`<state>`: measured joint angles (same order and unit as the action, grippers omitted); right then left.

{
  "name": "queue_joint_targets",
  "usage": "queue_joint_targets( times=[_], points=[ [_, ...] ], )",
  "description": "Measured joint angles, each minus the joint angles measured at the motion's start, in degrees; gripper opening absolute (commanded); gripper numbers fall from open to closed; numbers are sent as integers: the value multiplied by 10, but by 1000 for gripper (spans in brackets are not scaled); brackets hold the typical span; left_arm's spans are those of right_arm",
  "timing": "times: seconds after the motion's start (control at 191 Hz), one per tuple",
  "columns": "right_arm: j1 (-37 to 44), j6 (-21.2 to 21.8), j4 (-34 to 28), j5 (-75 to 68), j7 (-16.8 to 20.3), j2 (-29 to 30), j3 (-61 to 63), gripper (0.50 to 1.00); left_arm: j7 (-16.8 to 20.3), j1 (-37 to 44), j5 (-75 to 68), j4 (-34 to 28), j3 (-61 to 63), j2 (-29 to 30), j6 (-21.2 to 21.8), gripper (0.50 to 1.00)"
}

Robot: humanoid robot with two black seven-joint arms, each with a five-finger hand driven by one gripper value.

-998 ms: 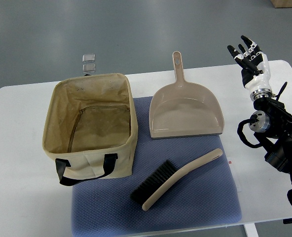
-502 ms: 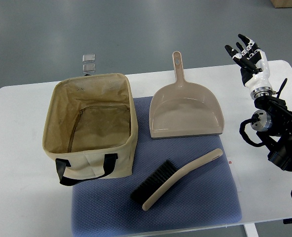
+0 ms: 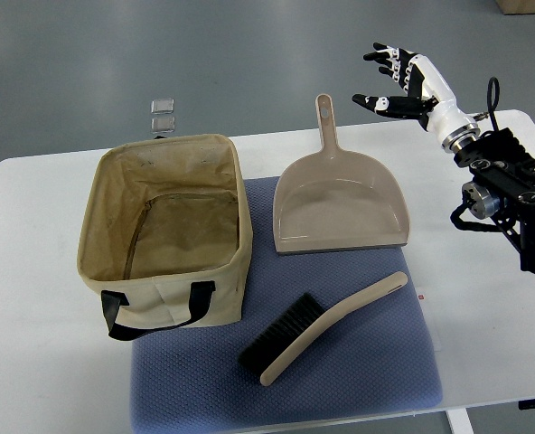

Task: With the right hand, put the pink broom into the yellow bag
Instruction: 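Move the right hand down toward the beige brush handle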

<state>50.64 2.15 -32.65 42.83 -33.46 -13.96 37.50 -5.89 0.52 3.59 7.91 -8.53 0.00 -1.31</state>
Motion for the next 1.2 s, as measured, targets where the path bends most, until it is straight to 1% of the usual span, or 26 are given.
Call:
queue_joint_targets(
  times=[0.193, 0.298, 0.355, 0.491, 0.617, 0.711, 0.826, 0.936, 1.077, 1.202],
  points=[
    [29, 21, -3, 81, 2, -23, -4, 932, 0, 0, 0, 0, 0, 0, 0, 1000],
    [44, 23, -26, 95, 8, -46, -58, 932, 0, 0, 0, 0, 0, 0, 0, 1000],
    [60, 16, -60, 95, 12, -67, -123, 932, 0, 0, 0, 0, 0, 0, 0, 1000],
    [122, -14, -176, 99, 15, -137, -299, 932, 0, 0, 0, 0, 0, 0, 0, 1000],
    [192, -19, -258, 134, 11, -184, -416, 932, 0, 0, 0, 0, 0, 0, 0, 1000],
    [221, -18, -297, 197, 5, -206, -469, 930, 0, 0, 0, 0, 0, 0, 0, 1000],
    [224, -14, -333, 303, 2, -223, -497, 932, 0, 0, 0, 0, 0, 0, 0, 1000],
    [203, -5, -361, 373, 2, -243, -503, 930, 0, 0, 0, 0, 0, 0, 0, 1000],
    [186, -2, -384, 390, 2, -264, -503, 930, 0, 0, 0, 0, 0, 0, 0, 1000],
    [164, -9, -394, 391, 5, -271, -502, 930, 0, 0, 0, 0, 0, 0, 0, 1000]
  ],
)
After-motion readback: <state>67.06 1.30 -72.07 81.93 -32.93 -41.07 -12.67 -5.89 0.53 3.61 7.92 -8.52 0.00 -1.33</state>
